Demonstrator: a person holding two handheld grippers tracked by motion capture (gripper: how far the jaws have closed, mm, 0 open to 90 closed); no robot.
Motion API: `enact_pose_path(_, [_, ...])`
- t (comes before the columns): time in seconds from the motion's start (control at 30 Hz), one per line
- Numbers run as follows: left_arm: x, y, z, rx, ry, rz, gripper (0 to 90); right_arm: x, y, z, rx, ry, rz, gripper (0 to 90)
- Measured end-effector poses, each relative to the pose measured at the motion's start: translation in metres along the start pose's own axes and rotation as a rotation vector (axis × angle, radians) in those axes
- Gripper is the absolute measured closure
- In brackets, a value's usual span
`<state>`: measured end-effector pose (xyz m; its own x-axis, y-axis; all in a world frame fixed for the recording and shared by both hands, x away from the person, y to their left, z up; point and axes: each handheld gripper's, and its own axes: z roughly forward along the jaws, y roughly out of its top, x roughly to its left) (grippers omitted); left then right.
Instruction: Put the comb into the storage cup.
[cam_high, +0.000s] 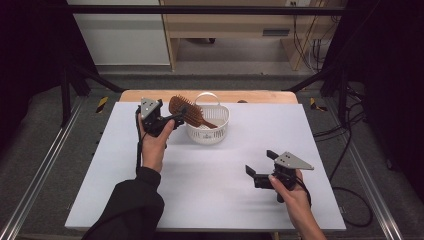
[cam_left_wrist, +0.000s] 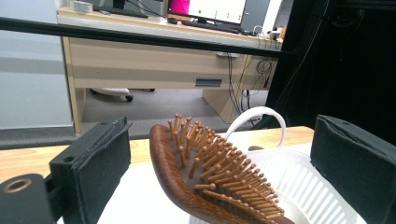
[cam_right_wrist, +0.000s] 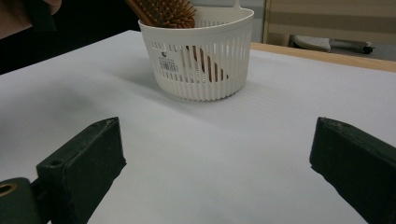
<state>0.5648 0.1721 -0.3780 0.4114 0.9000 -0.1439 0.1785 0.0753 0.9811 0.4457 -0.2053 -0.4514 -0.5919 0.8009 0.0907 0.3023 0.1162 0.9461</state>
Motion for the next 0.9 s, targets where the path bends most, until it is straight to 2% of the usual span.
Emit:
enact_pose_path(0.33, [-0.005,0.001,-0.010,0.008,-0.007,0.045,3.1,0.000,0.000,0.000,0.001,0.001,0.002,3.3])
enact_pose_path(0.37, [-0.005,0.001,-0.011,0.008,-0.002,0.047,1.1,0.000,0.000,0.000,0.001,0.001,0.002,3.3])
enact_pose_path(0.9, [-0.003,-0.006,-0.027,0.020,-0.024,0.058,1.1,-0.001,0.000,0.000,-0.004,0.015,0.019,3.3])
